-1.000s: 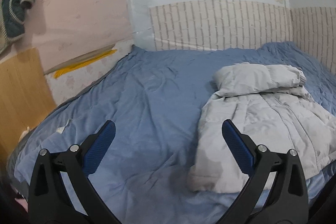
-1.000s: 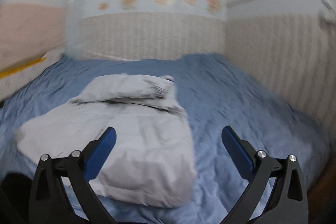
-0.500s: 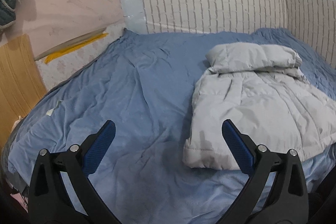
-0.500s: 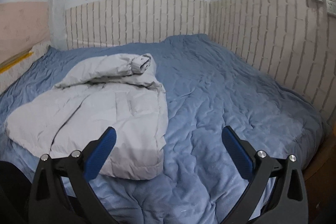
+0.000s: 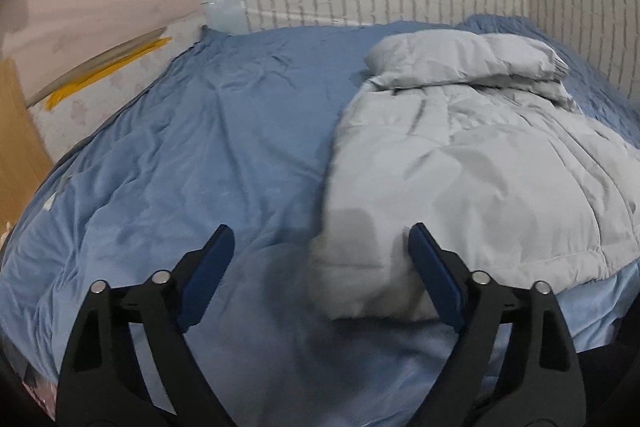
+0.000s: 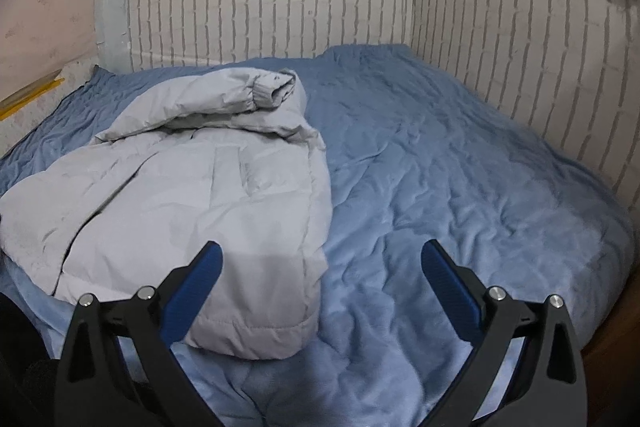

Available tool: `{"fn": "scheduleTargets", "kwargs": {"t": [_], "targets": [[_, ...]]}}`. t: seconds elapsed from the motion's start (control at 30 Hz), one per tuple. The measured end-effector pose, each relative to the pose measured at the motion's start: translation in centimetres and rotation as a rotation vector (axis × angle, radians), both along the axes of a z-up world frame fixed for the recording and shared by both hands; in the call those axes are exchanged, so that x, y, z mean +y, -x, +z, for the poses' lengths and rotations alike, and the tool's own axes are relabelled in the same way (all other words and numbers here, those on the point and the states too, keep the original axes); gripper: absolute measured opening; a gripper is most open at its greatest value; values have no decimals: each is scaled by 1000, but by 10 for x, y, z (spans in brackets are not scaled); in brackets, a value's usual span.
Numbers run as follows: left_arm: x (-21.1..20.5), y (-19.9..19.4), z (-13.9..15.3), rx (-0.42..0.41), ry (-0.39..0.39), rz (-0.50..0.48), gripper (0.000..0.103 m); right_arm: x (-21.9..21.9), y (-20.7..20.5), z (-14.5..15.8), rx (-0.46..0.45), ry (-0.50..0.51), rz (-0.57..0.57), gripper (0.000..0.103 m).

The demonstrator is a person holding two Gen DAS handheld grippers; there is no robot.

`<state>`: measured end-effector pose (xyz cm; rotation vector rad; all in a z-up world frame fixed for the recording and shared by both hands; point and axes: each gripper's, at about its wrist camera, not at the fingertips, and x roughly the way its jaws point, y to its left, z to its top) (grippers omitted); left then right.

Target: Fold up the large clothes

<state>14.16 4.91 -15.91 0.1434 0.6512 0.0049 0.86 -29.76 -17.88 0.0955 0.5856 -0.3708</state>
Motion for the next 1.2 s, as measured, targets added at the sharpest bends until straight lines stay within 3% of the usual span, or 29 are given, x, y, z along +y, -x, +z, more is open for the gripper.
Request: {"fn": "scheduleTargets", "kwargs": {"t": [0.07, 0.17, 0.27, 0.33, 0.4, 0.47, 0.5, 0.53, 0.73, 0.83, 1.0, 1.03, 1.2], "targets": [[-8, -6, -3, 6, 6, -19, 85, 1, -4, -14, 26, -28, 0, 99], [-17, -18, -13, 29, 35, -54, 72, 4, -9, -30, 55, -65, 13, 93], [-29, -29, -27, 48, 13, -59, 71, 7, -10, -44, 68, -87, 41, 87], [-37, -33, -33, 52, -13, -59, 71, 7, -14, -50, 72, -111, 72, 67], [-42, -37, -35, 50, -33, -60, 69, 12, -25, -52, 94, -86, 95, 53], [-44, -40, -34, 53, -43, -56, 50, 18, -36, -49, 104, -63, 112, 36], [-43, -41, -32, 56, -48, -54, 29, 20, -38, -48, 107, -59, 117, 26], [-41, -41, -29, 59, -33, -62, 22, 22, -41, -45, 108, -49, 120, 22], [-31, -36, 3, 63, -11, -92, 15, 12, -42, -23, 68, -115, 69, 17], [-29, -31, 26, 28, 4, -94, 14, 2, -36, 5, 5, -176, 30, 17], [-28, -17, 75, -45, 51, -97, 8, 4, -17, 59, -98, -163, 25, 15], [-27, -13, 84, -61, 56, -99, 0, 7, -14, 64, -110, -161, 30, 14], [-23, 21, 127, -164, 72, -128, 0, 21, -6, 79, -138, -158, 64, 11]]}}
